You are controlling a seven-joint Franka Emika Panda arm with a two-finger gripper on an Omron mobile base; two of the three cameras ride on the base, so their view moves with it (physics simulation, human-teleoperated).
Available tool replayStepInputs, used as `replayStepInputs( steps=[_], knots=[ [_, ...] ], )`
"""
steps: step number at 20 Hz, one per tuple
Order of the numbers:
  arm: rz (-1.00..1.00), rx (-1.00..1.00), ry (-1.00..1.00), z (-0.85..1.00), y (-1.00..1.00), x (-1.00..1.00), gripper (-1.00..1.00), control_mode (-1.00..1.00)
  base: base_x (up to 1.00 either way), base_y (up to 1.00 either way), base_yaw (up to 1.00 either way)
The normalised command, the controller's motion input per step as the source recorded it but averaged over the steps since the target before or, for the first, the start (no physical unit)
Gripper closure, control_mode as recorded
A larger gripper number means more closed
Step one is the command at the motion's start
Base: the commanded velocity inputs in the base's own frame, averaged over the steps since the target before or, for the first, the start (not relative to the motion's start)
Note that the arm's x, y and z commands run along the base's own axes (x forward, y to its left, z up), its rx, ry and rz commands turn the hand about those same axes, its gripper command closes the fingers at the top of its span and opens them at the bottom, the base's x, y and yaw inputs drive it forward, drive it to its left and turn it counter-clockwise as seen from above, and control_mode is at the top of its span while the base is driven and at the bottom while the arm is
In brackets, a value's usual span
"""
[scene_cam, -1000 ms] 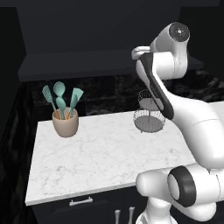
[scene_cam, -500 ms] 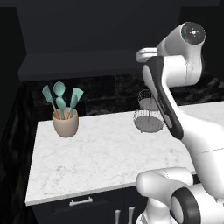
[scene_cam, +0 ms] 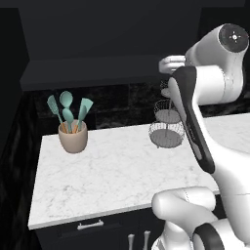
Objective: Gather all objects into one cabinet and sort the glasses and bowls to opposite sides.
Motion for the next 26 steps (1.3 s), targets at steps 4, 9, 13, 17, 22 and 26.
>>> replayStepInputs(
  steps=[4, 9, 13, 17, 22, 26],
  knots=[
    [0.0, 0.0, 0.0, 0.0, -0.01, -0.58, 1.0, -1.0, 0.0, 0.0, 0.0],
    [0.0, 0.0, 0.01, -0.08, -0.08, -0.55, 1.0, -1.0, 0.0, 0.0, 0.0],
    [0.03, 0.0, 0.05, -0.32, -0.12, -0.41, 1.0, -1.0, 0.0, 0.0, 0.0],
    [0.04, 0.0, 0.08, -0.55, -0.15, -0.3, 1.0, -1.0, 0.0, 0.0, 0.0],
    [0.0, 0.0, 0.04, -0.3, 0.0, -0.32, 1.0, -1.0, 0.0, 0.0, 0.0],
    [0.0, 0.0, 0.0, -0.05, 0.0, -0.2, 1.0, -1.0, 0.0, 0.0, 0.0]
  ],
)
